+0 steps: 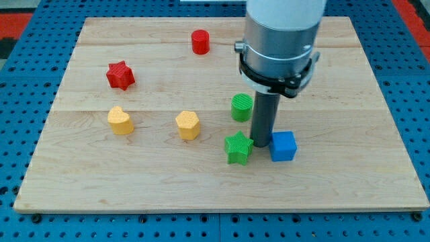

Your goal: Slide the green star bit to the bottom side

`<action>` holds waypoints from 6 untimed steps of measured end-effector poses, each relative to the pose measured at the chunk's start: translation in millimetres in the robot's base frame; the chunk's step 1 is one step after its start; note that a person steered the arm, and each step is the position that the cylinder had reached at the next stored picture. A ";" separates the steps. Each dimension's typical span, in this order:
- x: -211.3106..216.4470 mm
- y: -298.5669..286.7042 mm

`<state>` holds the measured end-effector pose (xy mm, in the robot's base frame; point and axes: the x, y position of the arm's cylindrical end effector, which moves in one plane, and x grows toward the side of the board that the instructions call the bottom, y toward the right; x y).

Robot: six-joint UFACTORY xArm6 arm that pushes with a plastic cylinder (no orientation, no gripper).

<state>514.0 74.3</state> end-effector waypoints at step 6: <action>-13.2 -56.0</action>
